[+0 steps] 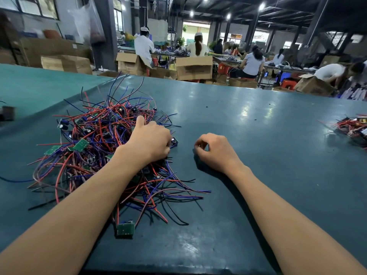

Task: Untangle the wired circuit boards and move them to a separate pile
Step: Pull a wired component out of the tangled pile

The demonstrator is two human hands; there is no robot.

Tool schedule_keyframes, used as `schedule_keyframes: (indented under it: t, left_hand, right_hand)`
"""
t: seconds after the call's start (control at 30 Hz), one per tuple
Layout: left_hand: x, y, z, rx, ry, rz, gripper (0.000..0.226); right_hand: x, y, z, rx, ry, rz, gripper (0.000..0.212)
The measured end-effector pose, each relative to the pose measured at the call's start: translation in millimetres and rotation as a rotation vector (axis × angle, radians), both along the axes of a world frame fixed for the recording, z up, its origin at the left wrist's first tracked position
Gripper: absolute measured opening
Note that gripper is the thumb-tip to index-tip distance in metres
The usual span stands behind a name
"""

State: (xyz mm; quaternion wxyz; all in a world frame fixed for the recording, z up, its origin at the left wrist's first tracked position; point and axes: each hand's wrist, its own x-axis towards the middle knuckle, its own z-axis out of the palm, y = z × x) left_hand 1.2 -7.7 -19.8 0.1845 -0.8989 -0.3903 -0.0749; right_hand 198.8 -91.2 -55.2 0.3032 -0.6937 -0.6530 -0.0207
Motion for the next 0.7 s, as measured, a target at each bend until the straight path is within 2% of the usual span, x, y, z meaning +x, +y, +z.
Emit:
schedule_keyframes:
  t: [0.07,0.13,0.23,0.3,0.43,0.57,0.63,0.7]
  left_hand:
    - [5.1,-3.6,-3.5,0.05,0.015,-0.018,0.016]
    - [9.4,-7.2,-8.4,0.064,0.0,-0.046,0.016]
    - [12.3,-9.6,-12.3,0.024,-0.119,-0.077,0.026]
    - [12.7,-9.3,-14.2,0.014,-0.183,-0.122,0.023]
    - [14.0,-10.2,-13.6,-0.1,-0.285,-0.195,0.021]
    - [10.1,-12.9,-9.2,-0.378,-0.573,-0.352,0.01]
    - [7.4,-16.0,-8.7,-0.474,-0.716,-0.42,0.008]
    - [4.2,-16.2,-8.1,-0.521,-0.806,-0.439,0.012]
  right_hand:
    - [0.5,1.0,-1.6,0.0,-0.016,-0.011,0.016]
    - [-1.2,1.1,-3.1,0.001,-0.048,-0.007,0.03]
    - [-1.8,-1.2,-3.7,-0.003,-0.095,0.091,0.052]
    - [-0.8,-2.8,-3.6,0.049,-0.069,0.148,0.056]
    - [-2.0,-4.0,-5.1,0.297,-0.086,0.143,0.051]
    - [-1.7,-3.9,-6.2,0.399,-0.173,0.097,0.026]
    - [0.5,-2.6,-6.5,0.426,-0.12,0.02,0.02]
    - [3.3,-2.5,-6.2,0.424,0.017,-0.073,0.016]
